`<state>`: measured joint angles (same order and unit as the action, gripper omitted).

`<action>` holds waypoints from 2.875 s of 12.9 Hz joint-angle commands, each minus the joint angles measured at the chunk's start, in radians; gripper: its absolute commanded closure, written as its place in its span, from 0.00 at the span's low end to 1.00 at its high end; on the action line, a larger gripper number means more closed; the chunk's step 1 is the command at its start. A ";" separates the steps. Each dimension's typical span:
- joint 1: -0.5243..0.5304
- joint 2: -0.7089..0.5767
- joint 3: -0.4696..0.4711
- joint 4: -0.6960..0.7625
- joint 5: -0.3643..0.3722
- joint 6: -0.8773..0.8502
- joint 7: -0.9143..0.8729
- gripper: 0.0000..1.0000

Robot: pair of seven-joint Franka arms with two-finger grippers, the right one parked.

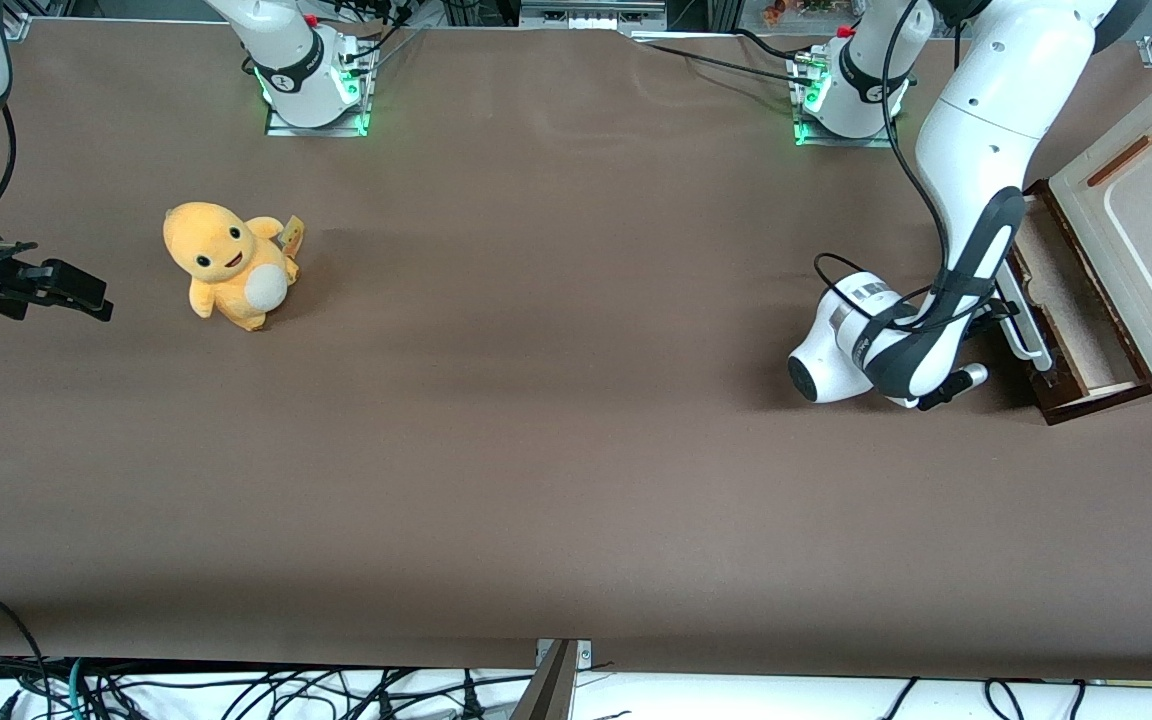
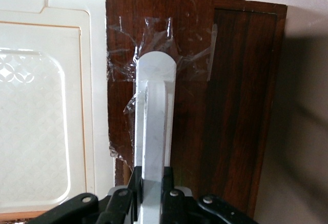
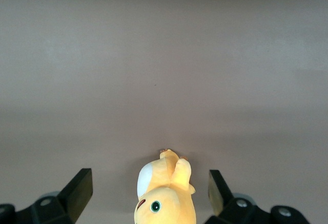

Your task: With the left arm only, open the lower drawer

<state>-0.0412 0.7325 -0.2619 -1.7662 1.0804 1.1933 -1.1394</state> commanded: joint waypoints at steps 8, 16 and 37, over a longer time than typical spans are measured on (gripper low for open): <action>-0.020 -0.004 -0.011 0.024 -0.050 -0.072 -0.028 0.29; -0.013 -0.001 -0.010 0.024 -0.045 -0.054 -0.028 0.05; -0.031 -0.215 -0.054 0.442 -0.460 0.037 0.594 0.00</action>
<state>-0.0722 0.5600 -0.3305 -1.3369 0.6816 1.1982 -0.6330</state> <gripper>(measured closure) 0.000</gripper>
